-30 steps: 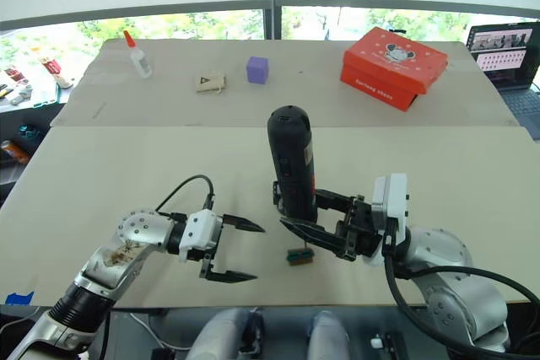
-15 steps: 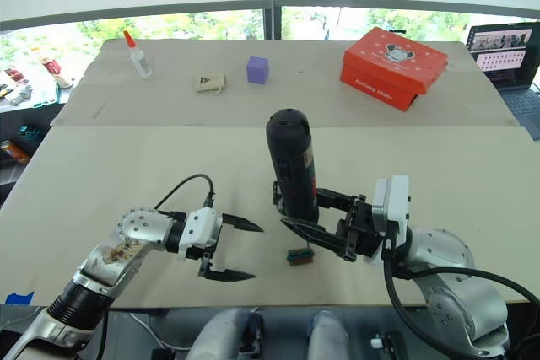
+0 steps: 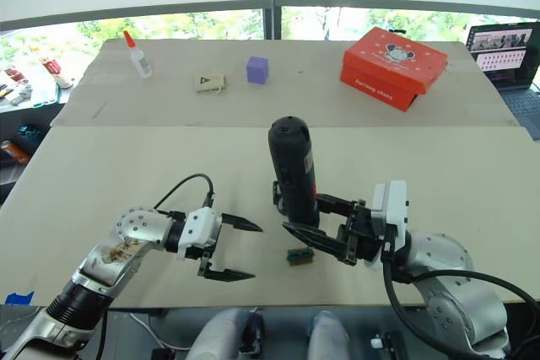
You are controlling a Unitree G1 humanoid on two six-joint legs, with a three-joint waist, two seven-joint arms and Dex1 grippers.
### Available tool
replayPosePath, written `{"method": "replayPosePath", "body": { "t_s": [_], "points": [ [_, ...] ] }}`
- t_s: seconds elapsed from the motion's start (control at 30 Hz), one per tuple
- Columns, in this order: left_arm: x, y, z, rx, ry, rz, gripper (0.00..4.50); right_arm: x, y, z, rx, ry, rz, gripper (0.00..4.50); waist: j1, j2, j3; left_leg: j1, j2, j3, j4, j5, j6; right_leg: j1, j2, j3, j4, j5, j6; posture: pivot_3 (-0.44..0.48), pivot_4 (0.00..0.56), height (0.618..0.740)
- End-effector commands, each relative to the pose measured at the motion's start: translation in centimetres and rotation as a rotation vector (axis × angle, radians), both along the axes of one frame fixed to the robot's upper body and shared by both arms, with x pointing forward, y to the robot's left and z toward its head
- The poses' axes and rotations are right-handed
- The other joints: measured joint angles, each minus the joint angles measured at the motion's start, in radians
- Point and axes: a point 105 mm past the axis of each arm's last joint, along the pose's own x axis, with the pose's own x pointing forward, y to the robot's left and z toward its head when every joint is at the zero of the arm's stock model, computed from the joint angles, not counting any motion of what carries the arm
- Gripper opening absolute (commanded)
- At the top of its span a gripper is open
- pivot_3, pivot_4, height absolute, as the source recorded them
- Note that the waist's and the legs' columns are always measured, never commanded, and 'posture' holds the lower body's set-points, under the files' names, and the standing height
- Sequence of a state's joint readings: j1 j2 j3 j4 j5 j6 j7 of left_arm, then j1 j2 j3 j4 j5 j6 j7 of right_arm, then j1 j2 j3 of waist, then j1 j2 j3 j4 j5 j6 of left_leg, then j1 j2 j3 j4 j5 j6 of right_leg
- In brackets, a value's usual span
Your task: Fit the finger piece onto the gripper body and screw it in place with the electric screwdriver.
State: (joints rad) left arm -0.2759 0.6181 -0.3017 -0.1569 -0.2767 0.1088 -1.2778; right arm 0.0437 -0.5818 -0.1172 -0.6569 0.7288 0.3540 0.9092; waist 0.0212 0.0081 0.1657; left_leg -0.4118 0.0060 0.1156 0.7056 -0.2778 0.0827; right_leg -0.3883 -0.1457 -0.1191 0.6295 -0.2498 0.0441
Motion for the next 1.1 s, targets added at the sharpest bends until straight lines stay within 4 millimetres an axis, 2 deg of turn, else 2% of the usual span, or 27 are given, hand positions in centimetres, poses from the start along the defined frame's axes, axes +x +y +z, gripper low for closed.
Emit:
{"method": "replayPosePath", "body": {
  "t_s": [0.03, 1.1],
  "points": [
    [0.18, 0.04, 0.97, -0.018, -0.039, -0.009, 4.5, -0.49, 0.13, 1.29, 0.027, -0.077, 0.018, 1.94, 0.0, 0.0, 0.0, 0.0, 0.0, 0.0, 0.0, 0.0, 0.0, 0.0, 0.0, 0.0, 0.0, 0.0, 0.0, 0.0, 0.15, 0.74],
    [-0.01, 0.15, 0.96, -0.013, -0.046, -0.012, 4.5, -0.17, 0.25, 1.28, 0.022, -0.095, 0.023, 1.94, 0.0, 0.0, 0.0, 0.0, 0.0, 0.0, 0.0, 0.0, 0.0, 0.0, 0.0, 0.0, 0.0, 0.0, 0.0, 0.0, 0.15, 0.74]
  ]
}}
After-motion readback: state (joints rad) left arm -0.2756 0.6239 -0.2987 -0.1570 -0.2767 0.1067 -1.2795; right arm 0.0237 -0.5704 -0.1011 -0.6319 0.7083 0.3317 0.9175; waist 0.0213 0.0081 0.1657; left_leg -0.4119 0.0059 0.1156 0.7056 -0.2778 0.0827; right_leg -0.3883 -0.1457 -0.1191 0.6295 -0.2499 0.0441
